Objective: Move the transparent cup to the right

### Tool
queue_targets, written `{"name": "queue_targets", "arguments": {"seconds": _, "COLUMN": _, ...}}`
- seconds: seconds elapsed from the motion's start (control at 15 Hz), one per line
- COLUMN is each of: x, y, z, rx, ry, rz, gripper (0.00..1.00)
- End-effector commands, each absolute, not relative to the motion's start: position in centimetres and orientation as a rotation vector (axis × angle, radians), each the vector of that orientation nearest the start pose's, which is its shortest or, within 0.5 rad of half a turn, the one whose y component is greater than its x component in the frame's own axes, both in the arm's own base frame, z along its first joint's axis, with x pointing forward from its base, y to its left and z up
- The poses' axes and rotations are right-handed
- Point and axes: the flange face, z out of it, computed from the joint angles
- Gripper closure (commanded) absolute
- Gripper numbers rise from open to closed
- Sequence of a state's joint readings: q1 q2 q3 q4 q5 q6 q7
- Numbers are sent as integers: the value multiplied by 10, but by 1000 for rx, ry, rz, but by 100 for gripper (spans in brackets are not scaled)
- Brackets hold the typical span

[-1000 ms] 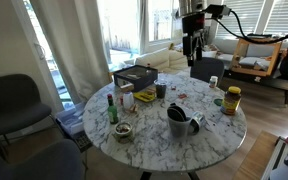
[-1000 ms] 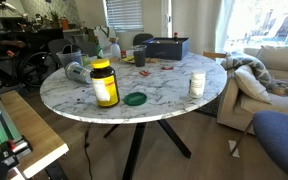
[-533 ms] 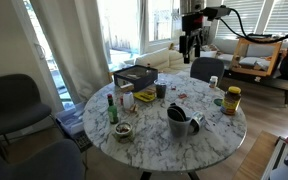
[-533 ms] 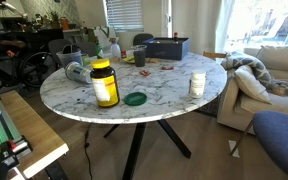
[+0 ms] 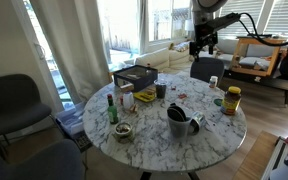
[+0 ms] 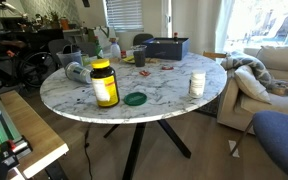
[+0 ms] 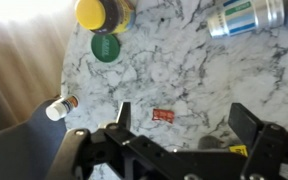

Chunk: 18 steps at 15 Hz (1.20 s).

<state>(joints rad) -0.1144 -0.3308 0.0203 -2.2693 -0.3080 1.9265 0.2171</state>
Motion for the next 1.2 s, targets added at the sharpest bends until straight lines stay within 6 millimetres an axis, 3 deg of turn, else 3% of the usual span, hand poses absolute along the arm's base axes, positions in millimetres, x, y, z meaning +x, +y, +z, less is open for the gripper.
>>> {"name": "queue_targets", "arguments": {"seconds": 0.0, "x": 429, "y": -73, "z": 454, "rx": -3461, "ry": 321, "rz": 299, "gripper": 0}}
{"name": "queue_targets", "arguments": {"seconds": 0.2, "x": 406, "y": -71, "z": 428, "rx": -3386, "ry": 150, "rz": 541, "gripper": 0}}
{"name": "queue_targets", "arguments": {"seconds": 0.4, "x": 386, "y": -71, "z": 417, "rx": -3266, "ry": 7, "rz": 739, "gripper": 0}}
{"name": "queue_targets", "arguments": {"seconds": 0.53, "x": 380, "y": -62, "z": 418, "rx": -3258, "ry": 140, "rz": 695, "gripper": 0}}
{"name": "queue_targets", "arguments": {"seconds": 0.87, "x": 358, "y": -8, "z": 420, "rx": -3081, "ry": 347, "rz": 551, "gripper": 0}}
{"name": "queue_targets", "arguments": {"seconds": 0.93, "x": 353, "y": -6, "z": 427, "rx": -3034, "ry": 322, "rz": 544, "gripper": 0}}
{"name": "queue_targets", "arguments": {"seconds": 1.0, "x": 371, "y": -14, "z": 422, "rx": -3096, "ry": 296, "rz": 600, "gripper": 0}}
{"name": "queue_targets", "arguments": {"seconds": 1.13, "x": 363, "y": -6, "z": 428, "rx": -3067, "ry": 295, "rz": 567, "gripper": 0}}
